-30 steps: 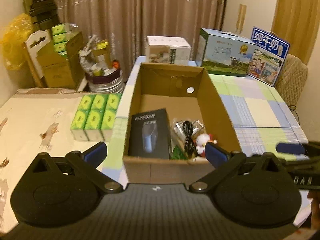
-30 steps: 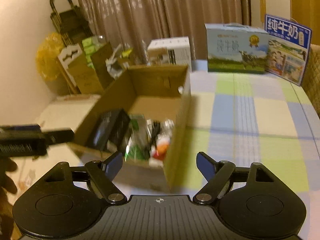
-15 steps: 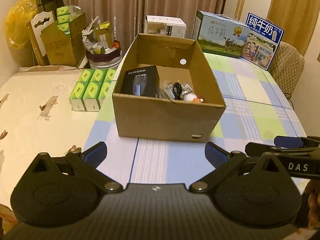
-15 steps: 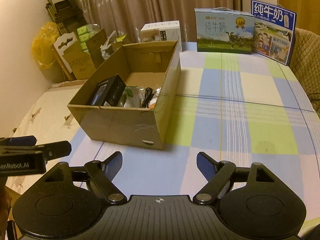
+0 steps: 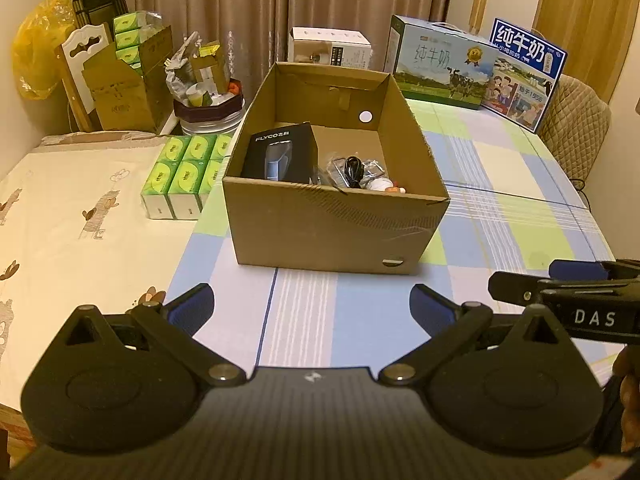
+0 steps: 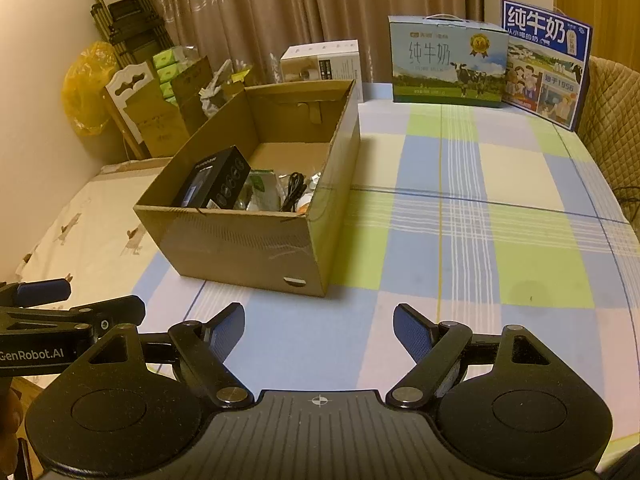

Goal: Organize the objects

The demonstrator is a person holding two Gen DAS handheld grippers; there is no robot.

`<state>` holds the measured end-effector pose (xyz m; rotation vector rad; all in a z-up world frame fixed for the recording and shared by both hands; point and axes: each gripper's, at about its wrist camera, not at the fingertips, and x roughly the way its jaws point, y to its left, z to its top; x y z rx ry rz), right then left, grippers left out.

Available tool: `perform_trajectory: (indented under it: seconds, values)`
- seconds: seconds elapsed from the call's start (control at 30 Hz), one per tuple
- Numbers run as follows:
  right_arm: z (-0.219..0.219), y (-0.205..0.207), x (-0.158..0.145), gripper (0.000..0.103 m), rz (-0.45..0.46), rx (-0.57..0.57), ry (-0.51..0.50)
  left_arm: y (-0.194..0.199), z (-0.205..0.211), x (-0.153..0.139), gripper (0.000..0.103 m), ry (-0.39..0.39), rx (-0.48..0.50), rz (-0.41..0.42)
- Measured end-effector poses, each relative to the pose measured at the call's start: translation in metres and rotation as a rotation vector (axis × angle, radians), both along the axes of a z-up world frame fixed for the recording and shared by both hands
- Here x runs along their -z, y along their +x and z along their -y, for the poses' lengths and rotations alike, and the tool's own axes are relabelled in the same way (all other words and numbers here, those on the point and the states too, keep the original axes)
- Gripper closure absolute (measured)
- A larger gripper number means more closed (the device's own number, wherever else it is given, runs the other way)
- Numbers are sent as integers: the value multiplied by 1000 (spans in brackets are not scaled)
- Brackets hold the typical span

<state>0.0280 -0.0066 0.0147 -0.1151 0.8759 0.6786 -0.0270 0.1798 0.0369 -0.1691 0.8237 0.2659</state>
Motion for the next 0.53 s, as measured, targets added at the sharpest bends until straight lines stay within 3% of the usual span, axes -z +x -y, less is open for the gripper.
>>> perform_trajectory:
  seconds: [0.53]
  values:
    - [-2, -1, 3, 24, -3, -1, 0, 2, 3, -1, 1, 11, 0, 13]
